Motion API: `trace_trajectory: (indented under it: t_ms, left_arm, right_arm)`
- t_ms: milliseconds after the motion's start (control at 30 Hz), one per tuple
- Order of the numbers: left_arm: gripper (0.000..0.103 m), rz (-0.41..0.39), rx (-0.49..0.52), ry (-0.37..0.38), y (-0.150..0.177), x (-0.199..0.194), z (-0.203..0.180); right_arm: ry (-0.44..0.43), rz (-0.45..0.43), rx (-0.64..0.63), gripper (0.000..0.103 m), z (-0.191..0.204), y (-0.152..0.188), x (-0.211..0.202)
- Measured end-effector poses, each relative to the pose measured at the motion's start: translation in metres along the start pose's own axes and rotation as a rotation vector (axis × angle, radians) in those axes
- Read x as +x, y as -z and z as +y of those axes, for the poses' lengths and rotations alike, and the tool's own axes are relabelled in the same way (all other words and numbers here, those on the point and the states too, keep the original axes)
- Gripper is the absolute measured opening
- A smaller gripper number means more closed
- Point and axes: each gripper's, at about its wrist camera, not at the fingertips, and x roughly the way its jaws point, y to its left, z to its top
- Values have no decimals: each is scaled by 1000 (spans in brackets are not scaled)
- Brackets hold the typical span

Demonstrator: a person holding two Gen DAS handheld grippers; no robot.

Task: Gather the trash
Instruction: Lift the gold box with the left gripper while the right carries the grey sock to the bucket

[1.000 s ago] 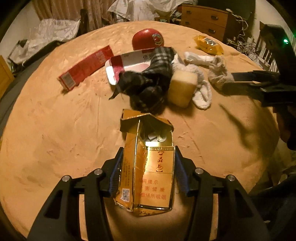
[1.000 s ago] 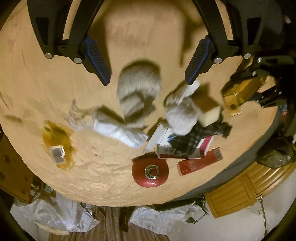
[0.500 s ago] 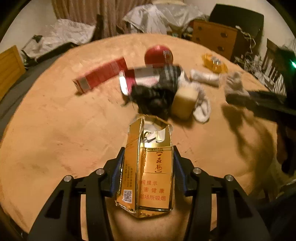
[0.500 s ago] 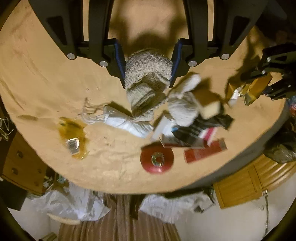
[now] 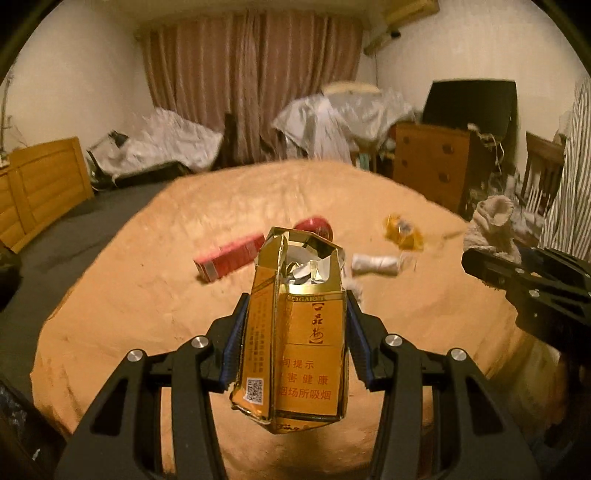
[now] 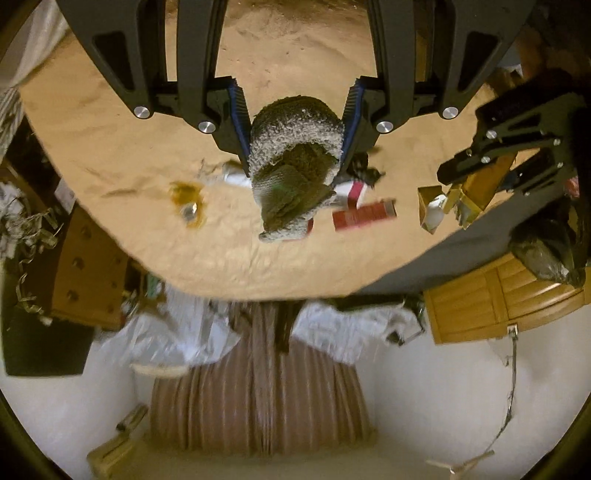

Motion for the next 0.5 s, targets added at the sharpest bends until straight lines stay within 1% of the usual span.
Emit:
trace_trajectory:
  t_ms: [67, 167, 300, 500]
  left_arm:
    - [47, -37, -7, -23, -2, -11, -4]
    - [47, -66, -32, -43, -4, -23, -5]
    - [47, -102, -37, -74, -5, -34, -12]
    - [47, -133, -23, -96, -7, -41, -22]
  right_arm:
    - [27, -28, -4, 44, 5, -1, -15]
    - [64, -60, 11, 44, 9, 1, -35]
    - [95, -76, 33, 44, 12, 8, -50]
    - [108, -95, 55, 44, 11, 11, -61]
